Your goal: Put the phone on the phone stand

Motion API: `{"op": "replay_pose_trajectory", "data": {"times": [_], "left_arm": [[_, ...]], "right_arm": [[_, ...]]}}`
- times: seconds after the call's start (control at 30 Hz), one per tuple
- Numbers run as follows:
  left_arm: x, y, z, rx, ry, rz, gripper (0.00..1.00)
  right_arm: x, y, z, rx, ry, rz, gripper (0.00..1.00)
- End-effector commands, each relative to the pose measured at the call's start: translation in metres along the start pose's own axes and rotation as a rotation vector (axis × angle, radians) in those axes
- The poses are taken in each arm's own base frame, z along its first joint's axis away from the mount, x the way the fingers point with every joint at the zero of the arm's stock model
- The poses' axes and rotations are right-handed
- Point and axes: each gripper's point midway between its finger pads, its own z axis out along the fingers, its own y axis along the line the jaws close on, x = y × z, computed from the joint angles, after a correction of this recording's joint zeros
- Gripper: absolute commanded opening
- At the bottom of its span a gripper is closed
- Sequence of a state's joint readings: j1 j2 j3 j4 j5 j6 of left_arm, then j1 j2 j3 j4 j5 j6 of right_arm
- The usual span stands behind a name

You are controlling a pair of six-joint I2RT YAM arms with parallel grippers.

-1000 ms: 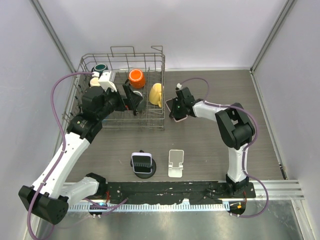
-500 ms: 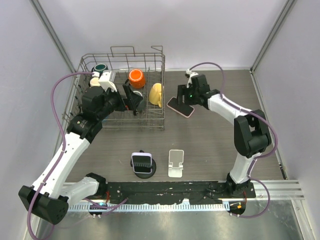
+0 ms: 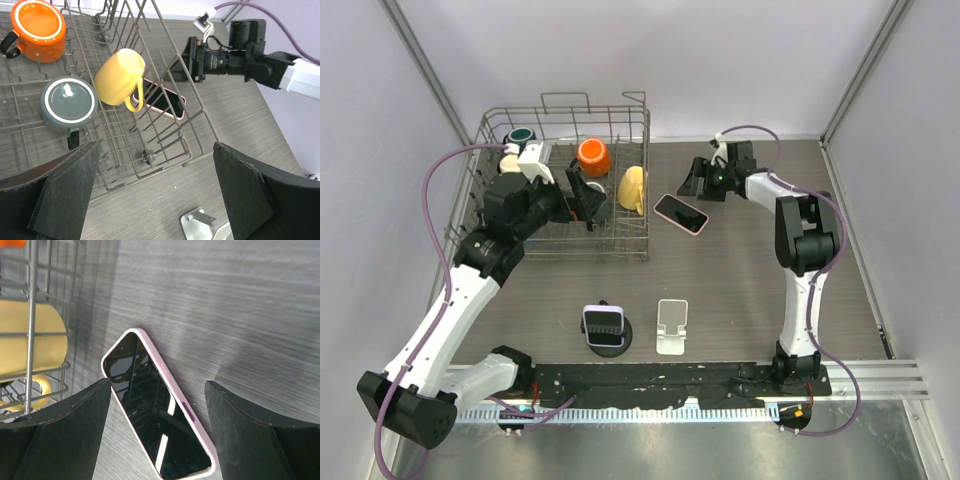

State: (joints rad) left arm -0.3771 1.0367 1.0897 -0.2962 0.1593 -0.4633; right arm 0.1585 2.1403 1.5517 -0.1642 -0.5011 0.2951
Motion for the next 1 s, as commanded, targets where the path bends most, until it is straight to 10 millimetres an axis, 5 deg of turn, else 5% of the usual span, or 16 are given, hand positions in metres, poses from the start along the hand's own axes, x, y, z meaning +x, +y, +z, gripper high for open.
{"op": "replay_pose_trajectory", "data": {"times": [0.0,0.53,0.97], "left_arm": [[-0.011,-0.007,0.000,0.035,-0.035,0.009,1.00],[-0.010,-0.008,0.002,0.039,-0.025,0.007,1.00],[-0.008,-0.009,0.003,0.044,-0.018,0.007,1.00]], "right_arm": [[-0.003,0.028,0.005,-0.135,-0.014,-0.022,0.81],[0.069,0.030,0.001,0.070,0.110,-0.315,0.81],[0.082,0.036,-0.002,0.170,0.160,-0.343,0.83]]}}
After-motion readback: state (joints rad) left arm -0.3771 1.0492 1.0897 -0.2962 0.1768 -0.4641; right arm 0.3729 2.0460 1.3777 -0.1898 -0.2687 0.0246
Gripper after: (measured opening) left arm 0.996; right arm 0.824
